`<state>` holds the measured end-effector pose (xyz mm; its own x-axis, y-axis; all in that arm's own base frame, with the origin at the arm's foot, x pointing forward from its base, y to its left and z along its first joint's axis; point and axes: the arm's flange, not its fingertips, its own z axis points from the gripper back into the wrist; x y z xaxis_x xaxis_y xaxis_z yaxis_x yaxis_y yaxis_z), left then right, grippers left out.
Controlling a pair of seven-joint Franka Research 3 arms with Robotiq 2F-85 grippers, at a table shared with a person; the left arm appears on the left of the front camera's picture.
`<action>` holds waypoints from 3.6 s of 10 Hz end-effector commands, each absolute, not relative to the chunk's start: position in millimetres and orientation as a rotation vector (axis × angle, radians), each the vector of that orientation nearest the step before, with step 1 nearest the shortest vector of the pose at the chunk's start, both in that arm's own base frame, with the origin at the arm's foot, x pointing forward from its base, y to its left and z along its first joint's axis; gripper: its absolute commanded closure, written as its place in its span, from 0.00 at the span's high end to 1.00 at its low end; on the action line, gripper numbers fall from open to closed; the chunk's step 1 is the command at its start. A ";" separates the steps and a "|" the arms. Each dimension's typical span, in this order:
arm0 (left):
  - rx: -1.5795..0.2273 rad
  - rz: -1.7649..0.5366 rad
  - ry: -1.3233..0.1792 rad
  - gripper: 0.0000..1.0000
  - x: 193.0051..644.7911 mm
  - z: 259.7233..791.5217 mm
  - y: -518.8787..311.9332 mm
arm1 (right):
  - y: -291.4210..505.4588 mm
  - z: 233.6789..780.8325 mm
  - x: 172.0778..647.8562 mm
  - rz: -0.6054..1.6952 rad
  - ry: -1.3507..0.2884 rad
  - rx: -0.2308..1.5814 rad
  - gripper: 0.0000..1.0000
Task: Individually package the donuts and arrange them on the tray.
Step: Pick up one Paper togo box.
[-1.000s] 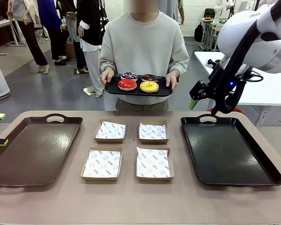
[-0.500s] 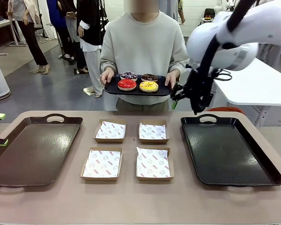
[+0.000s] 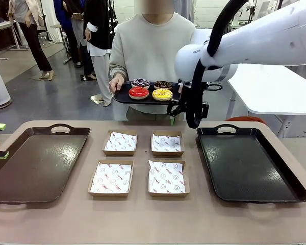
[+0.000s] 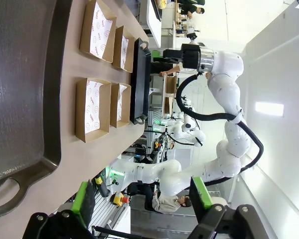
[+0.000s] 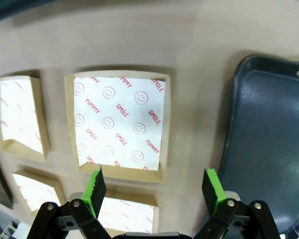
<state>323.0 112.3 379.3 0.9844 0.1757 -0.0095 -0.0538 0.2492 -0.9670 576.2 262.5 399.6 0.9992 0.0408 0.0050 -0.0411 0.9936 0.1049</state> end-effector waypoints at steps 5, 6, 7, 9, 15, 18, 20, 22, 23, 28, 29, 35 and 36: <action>-1.322 0.155 -0.112 1.00 322.6 381.3 112.9 | 267.2 344.7 565.9 0.134 -0.057 0.083 1.00; -1.322 0.155 -0.112 1.00 322.6 381.3 112.9 | 265.7 336.6 565.0 0.142 -0.060 0.090 1.00; -1.322 0.155 -0.112 1.00 322.6 381.3 112.9 | 264.7 328.8 564.7 0.147 -0.053 0.086 1.00; -1.322 0.155 -0.112 1.00 322.6 381.3 112.9 | 263.6 316.7 565.3 0.167 -0.062 0.091 1.00; -1.322 0.155 -0.112 1.00 322.6 381.3 112.9 | 258.6 314.5 570.2 0.168 -0.072 0.088 0.00; -1.322 0.155 -0.112 1.00 322.6 381.3 112.9 | 256.6 316.1 569.7 0.152 -0.078 0.087 0.02; -1.322 0.155 -0.112 1.00 322.6 381.3 112.9 | 255.9 318.2 569.3 0.122 -0.092 0.069 0.00; -1.322 0.155 -0.112 1.00 322.6 381.3 112.9 | 252.7 322.7 567.7 0.062 -0.085 0.045 0.00; -1.322 0.155 -0.112 1.00 322.6 381.3 112.9 | 251.8 330.4 563.9 0.034 -0.063 0.047 0.00; -1.322 0.155 -0.112 1.00 322.6 381.3 112.9 | 233.4 440.8 544.0 -0.016 -0.031 0.068 0.00; -1.322 0.155 -0.112 1.00 322.6 381.3 112.9 | 228.4 460.8 542.0 -0.025 -0.041 0.062 0.00; -1.322 0.155 -0.112 1.00 322.6 381.3 112.9 | 229.3 512.5 540.5 -0.020 -0.054 0.057 0.00; -1.322 0.155 -0.112 1.00 322.6 381.3 112.9 | 223.4 509.9 539.3 -0.011 -0.063 0.059 0.00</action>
<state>323.0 112.4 379.3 0.9844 0.1756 -0.0097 -0.0540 0.2491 -0.9670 538.6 226.5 513.0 0.9979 -0.0074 0.0644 0.0035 0.9982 0.0601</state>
